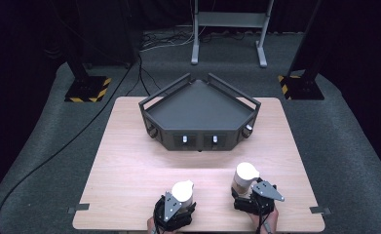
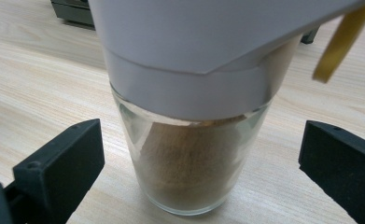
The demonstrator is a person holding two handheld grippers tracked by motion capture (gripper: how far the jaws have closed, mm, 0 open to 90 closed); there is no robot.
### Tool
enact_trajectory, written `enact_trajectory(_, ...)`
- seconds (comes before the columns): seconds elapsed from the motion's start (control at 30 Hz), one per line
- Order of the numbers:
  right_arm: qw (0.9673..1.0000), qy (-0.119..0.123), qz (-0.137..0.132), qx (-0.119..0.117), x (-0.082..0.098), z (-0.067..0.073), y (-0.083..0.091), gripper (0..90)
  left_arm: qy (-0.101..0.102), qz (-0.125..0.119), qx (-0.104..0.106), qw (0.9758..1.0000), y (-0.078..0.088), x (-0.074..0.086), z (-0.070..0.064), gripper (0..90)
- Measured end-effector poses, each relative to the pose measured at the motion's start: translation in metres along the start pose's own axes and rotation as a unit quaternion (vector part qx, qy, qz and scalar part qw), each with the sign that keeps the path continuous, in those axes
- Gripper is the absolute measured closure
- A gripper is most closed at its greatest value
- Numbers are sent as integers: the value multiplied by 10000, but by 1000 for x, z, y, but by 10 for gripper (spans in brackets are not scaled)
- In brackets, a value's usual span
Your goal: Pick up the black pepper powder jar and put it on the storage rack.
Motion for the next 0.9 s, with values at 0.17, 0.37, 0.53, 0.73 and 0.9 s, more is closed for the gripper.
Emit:
enact_trajectory(0.17, 10000, -6, 0, -1, 0, 0, 0, 0, -43, 7, 32, 10000, 0, -1, 1, 302)
enact_trajectory(0.37, 10000, -19, -3, -20, 0, -1, 0, 0, -73, -18, 11, 10000, 0, 0, 0, 304)
enact_trajectory(0.53, 10000, -17, -3, -26, 0, -1, 0, 0, -76, -45, 39, 10000, 1, 0, 0, 304)
enact_trajectory(0.73, 10000, -19, -2, -26, 0, -1, 0, 0, -83, -101, 65, 9999, 2, -4, -1, 304)
enact_trajectory(0.9, 10000, -15, -5, -32, 0, -1, 0, 0, -120, -139, 37, 9998, 2, -9, 0, 304)
Point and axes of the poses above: each handheld gripper's, and its own axes: y roughly backward along the jaws, x roughly out of its underside, z roughly to its left, the point moved 8 cm from there along -y, roughly forward along the jaws, and after that the axes turned 4 degrees about x, right-handed, at the moved point
